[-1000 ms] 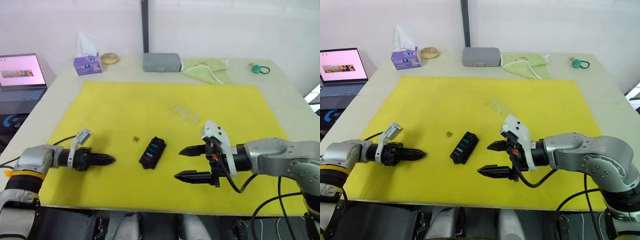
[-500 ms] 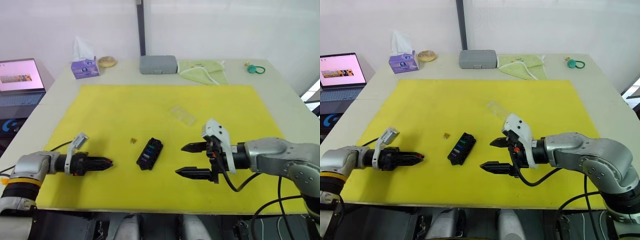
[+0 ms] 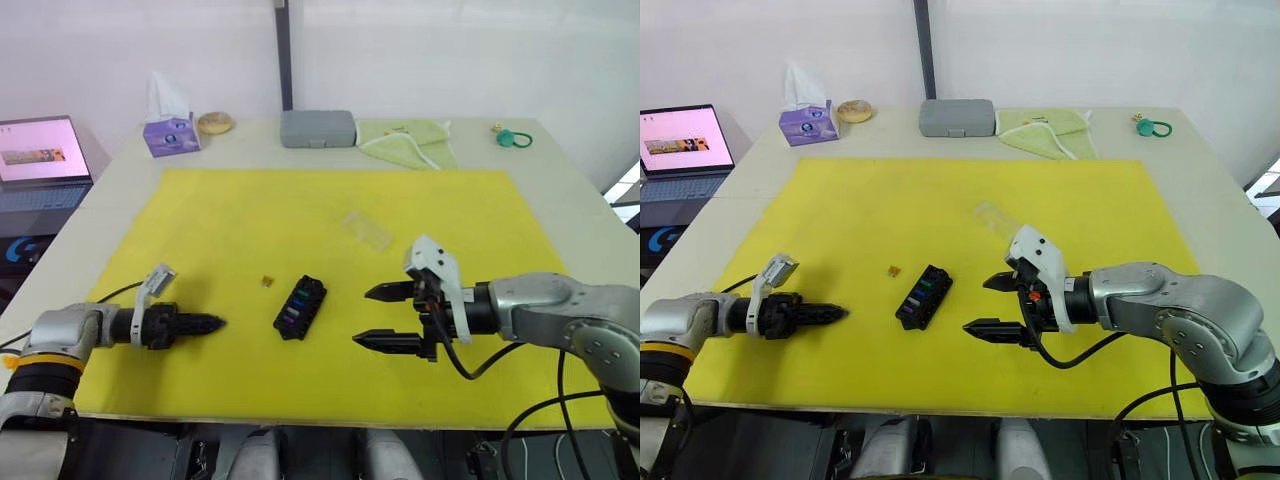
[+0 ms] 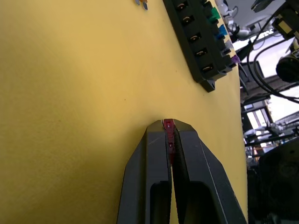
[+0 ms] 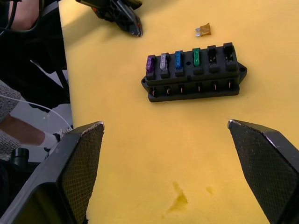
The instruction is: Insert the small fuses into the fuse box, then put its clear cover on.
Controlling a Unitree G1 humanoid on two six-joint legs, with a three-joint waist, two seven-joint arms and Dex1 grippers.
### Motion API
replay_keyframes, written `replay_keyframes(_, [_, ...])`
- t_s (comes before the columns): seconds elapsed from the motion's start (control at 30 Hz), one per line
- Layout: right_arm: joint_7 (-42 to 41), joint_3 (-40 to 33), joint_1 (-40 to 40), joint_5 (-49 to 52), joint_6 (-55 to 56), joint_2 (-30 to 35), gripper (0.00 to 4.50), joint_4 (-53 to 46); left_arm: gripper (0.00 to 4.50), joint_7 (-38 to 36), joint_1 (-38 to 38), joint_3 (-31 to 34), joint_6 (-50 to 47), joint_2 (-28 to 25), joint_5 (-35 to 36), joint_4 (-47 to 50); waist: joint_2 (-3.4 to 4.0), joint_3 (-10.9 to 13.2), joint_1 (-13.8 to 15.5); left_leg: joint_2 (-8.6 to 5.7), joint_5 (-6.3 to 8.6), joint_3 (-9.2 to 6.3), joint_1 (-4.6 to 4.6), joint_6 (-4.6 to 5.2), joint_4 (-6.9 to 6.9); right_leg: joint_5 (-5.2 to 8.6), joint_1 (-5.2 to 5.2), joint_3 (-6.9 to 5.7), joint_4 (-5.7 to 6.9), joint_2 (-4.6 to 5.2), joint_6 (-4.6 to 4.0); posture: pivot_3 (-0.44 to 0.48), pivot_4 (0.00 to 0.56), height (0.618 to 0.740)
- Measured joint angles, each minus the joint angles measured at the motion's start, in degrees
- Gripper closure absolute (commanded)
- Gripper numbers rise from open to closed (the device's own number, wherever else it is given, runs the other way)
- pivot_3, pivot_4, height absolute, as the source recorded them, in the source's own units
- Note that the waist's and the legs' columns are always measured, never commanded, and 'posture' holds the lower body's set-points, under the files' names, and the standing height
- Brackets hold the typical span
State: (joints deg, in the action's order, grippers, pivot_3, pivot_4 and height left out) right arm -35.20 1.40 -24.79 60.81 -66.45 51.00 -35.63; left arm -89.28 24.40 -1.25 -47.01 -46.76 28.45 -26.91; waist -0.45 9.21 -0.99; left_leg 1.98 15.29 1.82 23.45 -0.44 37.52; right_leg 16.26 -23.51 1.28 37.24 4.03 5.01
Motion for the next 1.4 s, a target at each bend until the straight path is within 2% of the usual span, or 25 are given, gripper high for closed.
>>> replay_keyframes(0.17, [-0.65,0.01,0.0,-1.09,0.57,0.0,0.0,0.03,4.46,1.42,1.03,1.91,-1.08,-0.33,1.59,4.83,-0.05,0.03,0.15,-0.16,-0.07,0.04,0.17,-0.12,-0.23,0.0,-0.15,-0.06,-0.17,0.24,0.0,0.0,0.15,0.737])
replay_keyframes(0.23, [-0.9,0.01,0.02,-1.2,0.62,0.0,0.0,0.05,4.46,4.91,0.39,3.77,2.61,0.67,1.5,9.04,-0.05,0.03,0.18,-0.29,-0.07,0.13,0.43,-0.12,-0.27,-0.01,-0.38,-0.28,-0.22,0.51,0.01,0.0,0.15,0.737])
replay_keyframes(0.33, [-1.08,0.0,0.22,-1.55,0.69,-0.01,0.0,0.06,4.46,12.15,0.35,8.46,10.39,5.55,1.54,12.9,-0.12,0.03,0.33,-0.41,-0.15,0.15,1.08,-0.25,-0.14,-0.15,-0.93,-0.36,-0.18,0.65,0.27,0.0,0.15,0.737])
replay_keyframes(0.5, [-1.18,0.01,1.29,-2.24,1.02,-0.16,0.0,0.06,4.46,16.94,2.77,12.83,10.14,6.07,4.34,15.68,-0.25,0.09,0.25,-0.48,-0.16,0.19,1.07,-0.24,-0.08,-0.25,-0.91,-0.41,-0.13,0.57,0.45,0.0,0.15,0.737])
replay_keyframes(0.6, [-1.41,0.08,1.24,-2.61,1.24,-0.44,0.0,0.06,4.46,16.04,2.36,12.73,6.7,4.25,6.7,18.4,-0.27,0.1,0.06,-0.41,-0.16,0.19,1.02,-0.23,0.07,-0.26,-0.83,-0.46,-0.03,0.35,0.49,0.0,0.15,0.737])
replay_keyframes(0.7, [-2.27,0.13,1.1,-3.59,1.9,-0.41,0.0,0.35,4.46,11.0,-2.14,10.68,0.32,-1.93,9.05,20.94,-0.27,0.11,-0.29,-0.17,-0.15,0.23,0.98,-0.21,0.28,-0.27,-0.8,-0.4,0.03,-0.16,0.5,0.0,0.15,0.737])
replay_keyframes(0.83, [-2.78,0.18,1.1,-4.28,2.07,-0.52,0.0,0.92,4.46,6.76,-5.71,6.56,-5.84,-6.13,9.76,20.58,-0.29,0.12,0.29,-0.1,-0.15,0.07,0.99,-0.21,0.41,-0.24,-0.75,-0.43,0.1,-0.44,0.45,0.0,0.15,0.737])
replay_keyframes(1.0, [-2.9,0.51,1.09,-4.56,2.18,-1.72,0.0,0.95,4.46,5.87,-5.36,2.15,-8.54,-4.74,8.88,14.63,-0.33,0.14,0.32,-0.13,-0.14,0.11,1.0,-0.2,0.45,-0.26,-0.74,-0.41,0.1,-0.44,0.48,0.0,0.15,0.737])
replay_keyframes(1.1, [-2.86,0.56,1.09,-4.8,2.17,-2.2,0.0,0.95,3.51,5.32,-4.82,0.3,-8.68,-4.05,8.19,12.15,-0.45,0.21,0.3,-0.12,-0.14,0.09,1.01,-0.19,0.47,-0.26,-0.74,-0.42,0.14,-0.46,0.49,0.0,0.15,0.737])
replay_keyframes(1.2, [-2.84,0.53,1.18,-4.92,2.13,-2.19,0.0,0.94,2.04,3.24,-4.24,-0.16,-8.43,-5.31,7.88,11.04,-0.44,0.2,0.14,-0.12,-0.14,0.11,0.98,-0.2,0.47,-0.26,-0.75,-0.4,0.19,-0.46,0.48,0.0,0.15,0.737])
replay_keyframes(1.4, [-2.82,0.53,1.31,-5.2,2.13,-2.22,0.0,0.93,2.04,0.76,-3.81,0.29,-3.63,-10.23,5.71,2.56,-0.44,0.2,-0.23,-0.03,-0.14,0.11,0.9,-0.19,0.47,-0.25,-0.81,-0.41,0.35,-0.56,0.46,0.0,0.15,0.737])
